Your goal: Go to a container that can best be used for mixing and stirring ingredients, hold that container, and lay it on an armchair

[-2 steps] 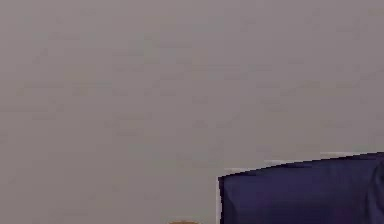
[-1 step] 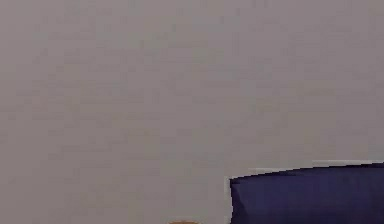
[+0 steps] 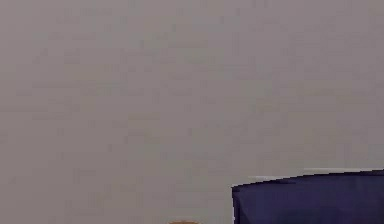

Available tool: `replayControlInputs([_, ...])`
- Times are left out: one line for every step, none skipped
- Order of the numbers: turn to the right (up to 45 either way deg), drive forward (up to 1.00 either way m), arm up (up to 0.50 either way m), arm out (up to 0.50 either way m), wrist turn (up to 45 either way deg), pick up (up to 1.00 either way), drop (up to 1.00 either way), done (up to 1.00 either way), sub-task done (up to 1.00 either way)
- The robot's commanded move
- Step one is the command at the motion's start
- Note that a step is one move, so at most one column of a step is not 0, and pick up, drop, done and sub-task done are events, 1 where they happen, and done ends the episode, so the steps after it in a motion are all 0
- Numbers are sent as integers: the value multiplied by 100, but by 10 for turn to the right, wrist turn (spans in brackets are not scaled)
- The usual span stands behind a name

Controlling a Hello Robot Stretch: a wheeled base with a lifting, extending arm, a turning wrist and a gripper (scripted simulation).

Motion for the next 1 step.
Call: replayControlInputs([450, 0, 0, 0, 0, 0, 0, 0, 0])
